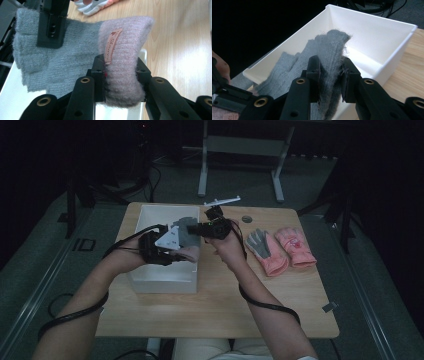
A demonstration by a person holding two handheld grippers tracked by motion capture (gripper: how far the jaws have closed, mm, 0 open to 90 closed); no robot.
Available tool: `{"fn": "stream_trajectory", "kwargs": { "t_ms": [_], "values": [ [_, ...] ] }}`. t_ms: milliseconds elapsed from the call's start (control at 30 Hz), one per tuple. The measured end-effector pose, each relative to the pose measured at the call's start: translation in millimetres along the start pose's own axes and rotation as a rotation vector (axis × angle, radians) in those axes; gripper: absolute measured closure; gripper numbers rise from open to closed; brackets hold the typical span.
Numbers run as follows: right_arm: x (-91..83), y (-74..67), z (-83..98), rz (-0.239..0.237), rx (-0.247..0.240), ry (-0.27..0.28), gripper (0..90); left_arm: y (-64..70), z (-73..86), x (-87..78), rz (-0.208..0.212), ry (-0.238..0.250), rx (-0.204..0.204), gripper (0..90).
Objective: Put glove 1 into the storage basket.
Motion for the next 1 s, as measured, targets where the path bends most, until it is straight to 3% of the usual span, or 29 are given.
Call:
{"fn": "stream_trajectory", "kwargs": {
  "t_ms": [267, 633, 833, 1000],
  "values": [
    [30.0, -14.0, -1.3, -0.002, -0.008, -0.029, 72.8, 1.7, 26.5, -1.5, -0.006, -0.047, 0.019, 69.2],
    [67.9, -5.6, 16.2, 0.034, 0.026, -0.107, 72.8, 6.5, 56.7, 31.9, 0.021, -0.127, 0.042, 69.2],
    [83.2, -1.1, 21.3, 0.076, 0.014, -0.156, 72.6, 8.4, 68.0, 53.5, 0.027, -0.25, 0.123, 69.2],
    [89.2, -1.1, 19.5, 0.099, -0.006, -0.189, 71.1, 5.2, 71.2, 68.1, 0.039, -0.311, 0.154, 69.1]
  ]
}}
Point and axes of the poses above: each handheld gripper's, and its own axes: x roughly forward along the jaws, z roughly out of its underside, y roughly to its right, the point moved 5 cm from there along x, roughly forward along the jaws, and after that the axes turned 6 degrees about x, right-handed, at the moved point
